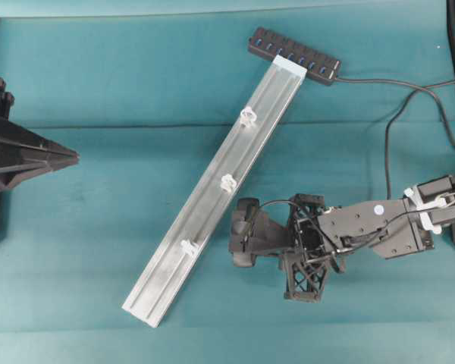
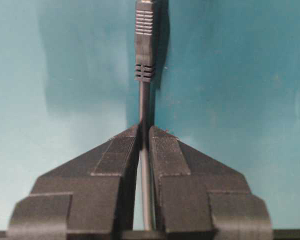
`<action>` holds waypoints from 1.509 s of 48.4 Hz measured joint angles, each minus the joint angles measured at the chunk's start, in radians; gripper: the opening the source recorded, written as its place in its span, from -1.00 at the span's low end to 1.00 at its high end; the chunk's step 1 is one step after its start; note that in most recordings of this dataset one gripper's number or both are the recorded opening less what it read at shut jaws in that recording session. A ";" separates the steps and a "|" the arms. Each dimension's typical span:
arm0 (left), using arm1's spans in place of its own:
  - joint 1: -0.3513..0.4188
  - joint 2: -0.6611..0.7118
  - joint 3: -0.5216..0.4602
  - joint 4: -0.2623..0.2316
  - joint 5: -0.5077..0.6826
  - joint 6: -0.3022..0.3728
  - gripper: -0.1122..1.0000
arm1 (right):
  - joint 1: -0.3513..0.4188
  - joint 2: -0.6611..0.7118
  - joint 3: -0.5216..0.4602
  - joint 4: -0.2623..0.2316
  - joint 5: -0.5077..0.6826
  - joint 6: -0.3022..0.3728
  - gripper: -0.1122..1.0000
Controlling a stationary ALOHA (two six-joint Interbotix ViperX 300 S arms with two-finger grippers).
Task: Pass the USB cable through three rings with both arms.
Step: 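Move the right gripper to the black USB cable and grasp it near the plug, then lift the cable with the right gripper toward the top ring by the hub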
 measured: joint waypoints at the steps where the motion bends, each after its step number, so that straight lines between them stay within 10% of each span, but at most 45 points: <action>1: 0.000 0.000 0.000 0.000 0.000 -0.002 -0.82 | -0.002 0.000 -0.002 0.000 0.003 -0.009 -0.63; 38: 0.003 0.002 0.003 0.000 0.000 -0.002 -0.82 | -0.104 -0.201 -0.153 -0.003 0.407 -0.514 -0.63; 73: -0.015 0.002 0.005 0.000 0.000 -0.032 -0.82 | -0.486 -0.252 -0.207 -0.011 0.511 -1.118 -0.63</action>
